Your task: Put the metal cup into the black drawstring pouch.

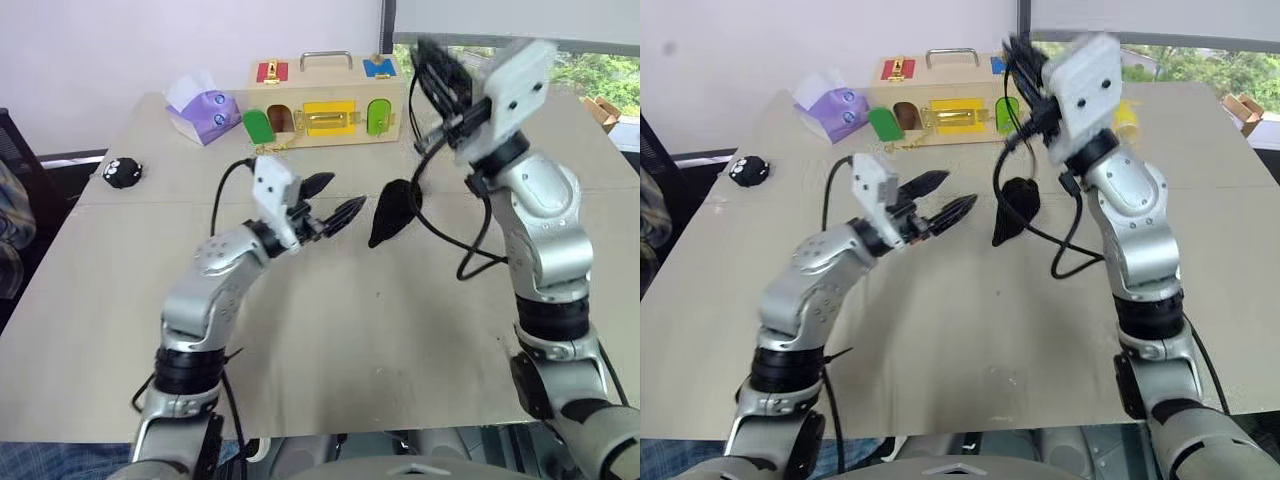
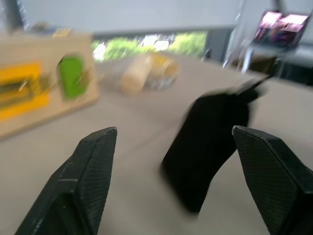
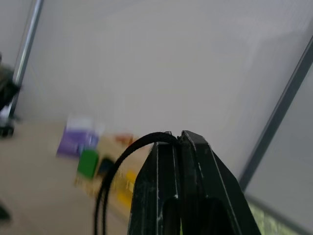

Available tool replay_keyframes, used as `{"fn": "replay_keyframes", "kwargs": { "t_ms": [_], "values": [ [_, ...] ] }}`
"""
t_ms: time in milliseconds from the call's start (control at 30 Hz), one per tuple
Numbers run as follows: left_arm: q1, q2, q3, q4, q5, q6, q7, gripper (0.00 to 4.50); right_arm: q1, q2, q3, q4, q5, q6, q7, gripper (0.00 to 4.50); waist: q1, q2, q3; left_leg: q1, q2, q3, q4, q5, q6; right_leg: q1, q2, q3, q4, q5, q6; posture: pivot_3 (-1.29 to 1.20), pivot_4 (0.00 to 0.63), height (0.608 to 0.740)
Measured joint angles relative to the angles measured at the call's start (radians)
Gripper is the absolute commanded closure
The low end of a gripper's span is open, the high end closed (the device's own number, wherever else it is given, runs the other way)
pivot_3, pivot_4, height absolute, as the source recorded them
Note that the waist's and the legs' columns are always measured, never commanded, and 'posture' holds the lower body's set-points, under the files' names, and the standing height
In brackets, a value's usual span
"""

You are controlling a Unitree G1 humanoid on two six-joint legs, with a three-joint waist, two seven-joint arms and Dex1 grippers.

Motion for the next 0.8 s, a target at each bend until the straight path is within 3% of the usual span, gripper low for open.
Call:
{"fn": "replay_keyframes", "kwargs": {
  "t_ms": [33, 67, 133, 367, 633, 800],
  "values": [
    [0.028, 0.015, 0.005, 0.001, 0.009, -0.002, -0.005, 0.52, 0.029, -0.016, 0.001, 0.000, -0.001, 0.011, 0.011, 3.23, 0.000, 0.000, 0.000, 0.000, 0.000, 0.000, 0.000, 0.000, 0.000, 0.000, 0.000, 0.000, 0.000, 0.000, 0.000, 0.00, 0.150, 0.740],
    [0.094, 0.042, 0.007, 0.004, 0.031, -0.019, -0.019, 0.52, 0.090, -0.047, 0.007, 0.000, -0.002, 0.022, 0.038, 2.58, 0.001, 0.000, 0.000, 0.000, 0.000, 0.000, 0.000, 0.000, 0.000, 0.000, 0.000, 0.000, -0.001, 0.000, 0.000, 0.00, 0.150, 0.740],
    [0.163, 0.050, 0.009, 0.006, 0.042, -0.028, -0.022, 0.52, 0.154, -0.080, 0.009, 0.002, 0.000, 0.035, 0.065, 1.75, 0.003, 0.000, 0.000, 0.000, 0.000, 0.000, -0.001, 0.000, 0.000, 0.000, 0.000, 0.001, -0.001, 0.000, 0.000, 0.00, 0.150, 0.740],
    [0.380, 0.047, 0.014, -0.067, 0.068, -0.069, -0.011, 0.52, 0.462, -0.227, -0.124, 0.002, 0.161, 0.017, 0.286, 1.75, 0.021, 0.000, 0.001, 0.001, 0.001, 0.000, 0.000, -0.003, 0.005, 0.003, -0.001, -0.001, -0.002, 0.001, -0.001, 0.00, 0.150, 0.740],
    [0.560, 0.040, 0.013, -0.109, 0.141, -0.157, 0.013, 0.52, 0.784, -0.275, -0.293, 0.132, 0.341, -0.110, 0.595, 1.75, 0.030, 0.001, 0.001, 0.003, 0.003, 0.000, 0.000, -0.004, 0.006, 0.005, -0.001, -0.003, -0.003, 0.001, -0.002, 0.00, 0.150, 0.740],
    [0.587, 0.025, 0.013, -0.138, 0.151, -0.190, 0.025, 0.52, 0.808, -0.265, -0.322, 0.320, 0.326, -0.288, 0.675, 1.75, 0.029, 0.001, 0.001, 0.006, 0.005, 0.005, 0.001, -0.004, 0.006, 0.005, -0.005, -0.008, -0.003, 0.004, -0.004, 0.00, 0.150, 0.740]
  ]
}}
